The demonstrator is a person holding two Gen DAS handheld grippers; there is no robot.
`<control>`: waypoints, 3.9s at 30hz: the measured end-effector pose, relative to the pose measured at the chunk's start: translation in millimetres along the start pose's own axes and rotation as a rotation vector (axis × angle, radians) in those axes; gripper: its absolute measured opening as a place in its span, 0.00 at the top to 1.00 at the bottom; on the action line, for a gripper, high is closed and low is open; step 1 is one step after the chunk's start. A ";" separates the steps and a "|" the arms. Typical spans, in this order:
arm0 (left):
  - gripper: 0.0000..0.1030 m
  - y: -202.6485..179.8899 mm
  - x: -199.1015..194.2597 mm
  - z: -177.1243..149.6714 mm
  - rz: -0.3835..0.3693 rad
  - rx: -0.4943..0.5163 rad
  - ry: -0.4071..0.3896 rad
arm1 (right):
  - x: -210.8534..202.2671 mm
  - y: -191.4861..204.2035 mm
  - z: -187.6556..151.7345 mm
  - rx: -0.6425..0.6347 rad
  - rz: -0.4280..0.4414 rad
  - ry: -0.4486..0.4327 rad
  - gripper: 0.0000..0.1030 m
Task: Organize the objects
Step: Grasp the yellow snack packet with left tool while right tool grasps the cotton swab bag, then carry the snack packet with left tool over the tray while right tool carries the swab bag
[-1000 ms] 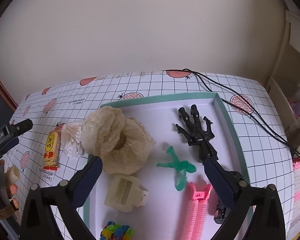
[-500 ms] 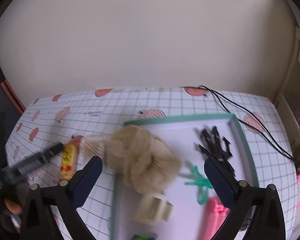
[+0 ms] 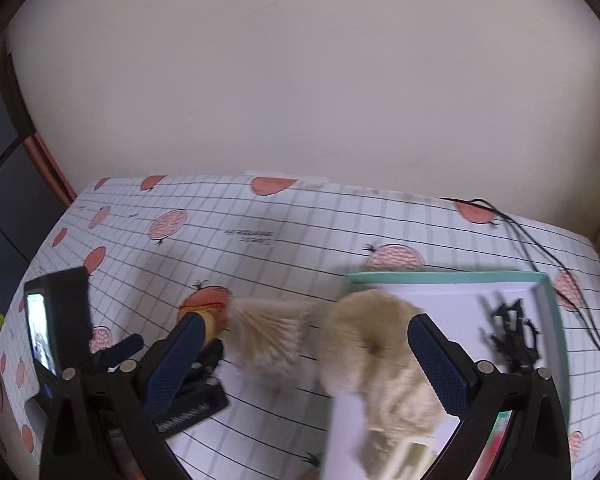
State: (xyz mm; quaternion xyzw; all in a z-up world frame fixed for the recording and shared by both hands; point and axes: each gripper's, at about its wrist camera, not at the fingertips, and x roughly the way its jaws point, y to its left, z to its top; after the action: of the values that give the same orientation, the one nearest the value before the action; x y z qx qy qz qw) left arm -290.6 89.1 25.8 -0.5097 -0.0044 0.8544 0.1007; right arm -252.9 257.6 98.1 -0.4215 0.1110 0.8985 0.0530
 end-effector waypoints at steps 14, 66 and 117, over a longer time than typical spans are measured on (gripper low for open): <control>0.14 70.6 4.2 6.5 0.099 -0.111 0.004 | 42.5 35.9 -0.1 -0.054 0.007 0.069 0.14; 0.63 54.9 -70.3 -15.9 -0.004 -0.116 0.019 | -15.4 42.4 -59.6 -0.071 -0.082 0.144 0.52; 0.63 -162.4 -128.6 -127.8 -0.257 0.269 -0.024 | -104.9 -152.4 -152.1 0.260 -0.224 0.184 0.52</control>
State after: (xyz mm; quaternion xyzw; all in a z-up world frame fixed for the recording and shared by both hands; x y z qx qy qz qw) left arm -92.7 213.3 94.2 -0.4768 0.0436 0.8334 0.2760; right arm -43.7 368.1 60.9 -0.5013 0.1830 0.8226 0.1962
